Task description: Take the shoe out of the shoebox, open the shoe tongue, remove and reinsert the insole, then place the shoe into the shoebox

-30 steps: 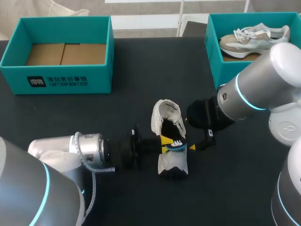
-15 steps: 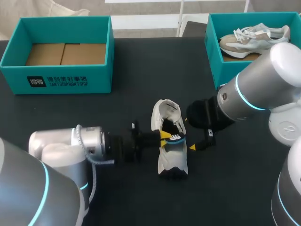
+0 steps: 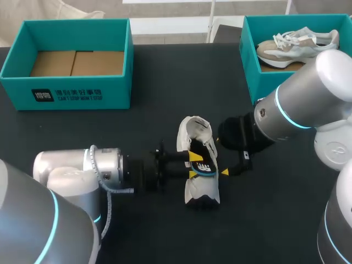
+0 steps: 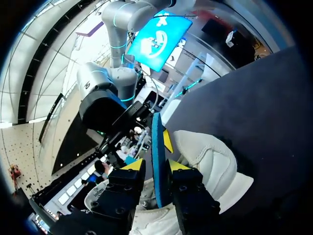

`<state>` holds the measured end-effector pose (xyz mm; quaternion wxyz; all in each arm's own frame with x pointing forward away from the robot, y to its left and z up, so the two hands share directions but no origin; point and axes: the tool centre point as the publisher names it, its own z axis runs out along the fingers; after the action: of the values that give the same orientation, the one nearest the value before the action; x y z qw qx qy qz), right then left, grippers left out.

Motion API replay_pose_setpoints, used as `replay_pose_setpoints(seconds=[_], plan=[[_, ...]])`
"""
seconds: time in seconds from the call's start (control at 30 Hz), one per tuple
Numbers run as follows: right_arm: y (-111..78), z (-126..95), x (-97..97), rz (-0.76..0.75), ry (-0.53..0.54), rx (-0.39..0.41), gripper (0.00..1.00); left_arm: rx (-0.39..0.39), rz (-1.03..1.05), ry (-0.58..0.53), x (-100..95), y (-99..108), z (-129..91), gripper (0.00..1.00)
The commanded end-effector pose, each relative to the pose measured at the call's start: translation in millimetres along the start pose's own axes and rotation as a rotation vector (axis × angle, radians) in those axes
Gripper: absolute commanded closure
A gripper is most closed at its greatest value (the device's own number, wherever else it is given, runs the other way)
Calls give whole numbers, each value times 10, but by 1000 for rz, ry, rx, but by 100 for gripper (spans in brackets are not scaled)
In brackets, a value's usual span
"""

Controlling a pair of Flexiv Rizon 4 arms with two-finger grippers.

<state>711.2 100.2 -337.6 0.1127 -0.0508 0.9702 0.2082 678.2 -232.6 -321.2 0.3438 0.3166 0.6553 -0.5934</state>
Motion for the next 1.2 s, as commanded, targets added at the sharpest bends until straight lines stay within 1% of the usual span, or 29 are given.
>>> replay_pose_setpoints(seconds=[0.03, 0.07, 0.13, 0.17, 0.27, 0.47, 0.63, 0.7, 0.8, 0.93, 0.97, 1.0, 1.03, 1.07, 1.13, 1.2], plan=[[4, 10, 13, 0, -3, 1, 0, -35, -6, -1, -2, -93, -42, 78], [4, 10, 13, 0, -3, 1, 0, -49, -9, 0, 0, -94, -44, 80], [4, 10, 13, 0, -3, 1, 0, -66, -14, 13, 22, -78, -34, 90], [4, 10, 13, 0, -3, 1, 0, -90, -26, 29, 39, -56, -25, 95], [4, 10, 13, 0, -3, 1, 0, -104, -34, 48, 86, -12, -8, 100], [4, 10, 13, 0, -3, 1, 0, -125, -15, 91, 148, 119, 54, 100], [4, 10, 13, 0, -3, 1, 0, -160, 37, 113, 118, 272, 31, 100], [4, 10, 13, 0, -3, 1, 0, -161, 37, 106, 95, 321, 15, 100], [4, 10, 13, 0, -3, 1, 0, -158, 45, 90, 55, 336, 2, 100], [4, 10, 13, 0, -3, 1, 0, -141, 34, 93, 56, 340, 6, 100], [4, 10, 13, 0, -3, 1, 0, -130, 31, 90, 66, 304, 14, 88], [4, 10, 13, 0, -3, 1, 0, -124, 31, 87, 63, 271, 13, 73], [4, 10, 13, 0, -3, 1, 0, -116, 32, 88, 59, 243, 11, 65], [4, 10, 13, 0, -3, 1, 0, -109, 32, 83, 53, 218, 7, 62], [4, 10, 13, 0, -3, 1, 0, -102, 35, 80, 40, 174, -6, 60], [4, 10, 13, 0, -3, 1, 0, -96, 35, 76, 25, 132, -20, 61]])
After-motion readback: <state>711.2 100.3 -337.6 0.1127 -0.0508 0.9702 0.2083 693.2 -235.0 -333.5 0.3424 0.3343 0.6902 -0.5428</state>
